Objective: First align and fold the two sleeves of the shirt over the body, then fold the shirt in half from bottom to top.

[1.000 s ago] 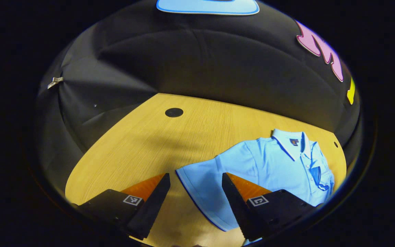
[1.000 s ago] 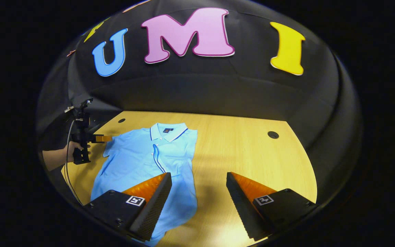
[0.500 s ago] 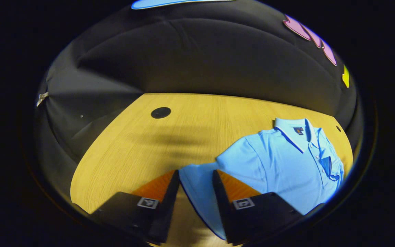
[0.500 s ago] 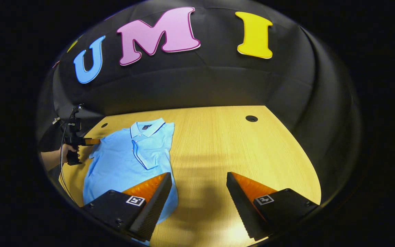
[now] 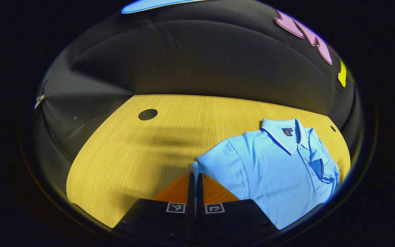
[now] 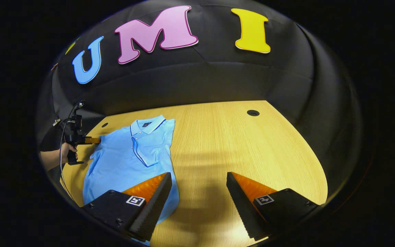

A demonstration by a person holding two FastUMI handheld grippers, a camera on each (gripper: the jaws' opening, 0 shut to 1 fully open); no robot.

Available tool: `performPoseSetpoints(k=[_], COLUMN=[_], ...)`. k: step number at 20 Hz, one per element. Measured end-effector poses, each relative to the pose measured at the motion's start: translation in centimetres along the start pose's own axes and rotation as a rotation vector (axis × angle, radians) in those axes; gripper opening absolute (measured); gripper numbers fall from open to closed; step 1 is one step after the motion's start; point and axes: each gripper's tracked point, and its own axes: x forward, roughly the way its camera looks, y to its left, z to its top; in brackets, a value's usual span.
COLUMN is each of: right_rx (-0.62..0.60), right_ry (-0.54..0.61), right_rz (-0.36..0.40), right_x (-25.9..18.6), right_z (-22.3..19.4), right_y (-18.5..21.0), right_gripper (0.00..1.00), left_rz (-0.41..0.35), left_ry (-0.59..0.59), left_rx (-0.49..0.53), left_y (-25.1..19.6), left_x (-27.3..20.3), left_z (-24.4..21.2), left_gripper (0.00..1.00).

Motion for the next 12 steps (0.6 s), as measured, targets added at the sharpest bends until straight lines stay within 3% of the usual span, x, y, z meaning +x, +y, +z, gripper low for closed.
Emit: performPoseSetpoints(k=[3, 4, 5, 7, 12], right_rx=[0.003, -0.005, -0.01, -0.017, 0.002], right_ry=[0.004, 0.003, 0.003, 0.007, -0.003], right_rz=[-0.005, -0.013, -0.017, -0.022, -0.021], right_x=[-0.2, -0.3, -0.7, -1.5, -2.9], right_z=[0.2, 0.3, 0.7, 1.2, 2.6], right_y=[-0.4, -0.7, -1.3, -2.3, -2.7], right_gripper=[1.0, 1.0, 1.0, 1.0, 0.99], left_rz=[-0.003, -0.009, -0.019, -0.042, -0.17], left_ry=[-0.028, -0.035, -0.045, -0.067, -0.087], left_rx=[0.035, 0.043, 0.049, 0.063, 0.14], left_y=[-0.9, -1.4, -2.2, -4.1, -12.5], left_x=[-1.3, -1.7, -2.2, -3.4, -6.5], left_z=[1.8, 2.5, 3.3, 4.9, 6.8], left_gripper=[0.06, 0.11, 0.06, 0.06, 0.06])
